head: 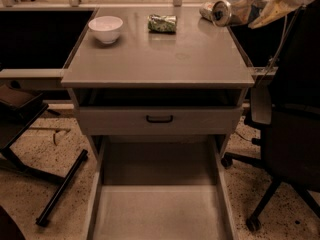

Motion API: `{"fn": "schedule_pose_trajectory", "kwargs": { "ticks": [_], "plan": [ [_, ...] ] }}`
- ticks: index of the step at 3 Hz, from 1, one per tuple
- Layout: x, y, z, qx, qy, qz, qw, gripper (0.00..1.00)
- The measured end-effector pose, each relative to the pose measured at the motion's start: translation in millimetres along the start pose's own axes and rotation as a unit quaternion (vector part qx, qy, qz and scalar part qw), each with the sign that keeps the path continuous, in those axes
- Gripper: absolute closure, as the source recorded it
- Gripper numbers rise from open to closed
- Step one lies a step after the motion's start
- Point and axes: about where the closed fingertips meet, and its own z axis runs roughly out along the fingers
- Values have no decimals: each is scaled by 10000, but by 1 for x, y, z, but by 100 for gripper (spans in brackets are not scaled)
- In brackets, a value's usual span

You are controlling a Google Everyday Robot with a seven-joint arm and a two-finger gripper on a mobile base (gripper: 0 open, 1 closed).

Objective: Place redbull can into middle drawer

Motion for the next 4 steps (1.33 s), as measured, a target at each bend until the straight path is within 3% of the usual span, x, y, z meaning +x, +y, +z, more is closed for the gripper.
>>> {"fn": "schedule_pose_trajectory", "kwargs": {
  "ticks": [1,2,3,4],
  "plan": [
    [-15,32,-43,-118,8,111,9999,100],
    [-41,70,-81,72,-69,271,9996,100],
    [-76,107,-76,293,-349,368,9983,100],
    [-109,153,-36,157,-653,447,9967,100]
  ]
}}
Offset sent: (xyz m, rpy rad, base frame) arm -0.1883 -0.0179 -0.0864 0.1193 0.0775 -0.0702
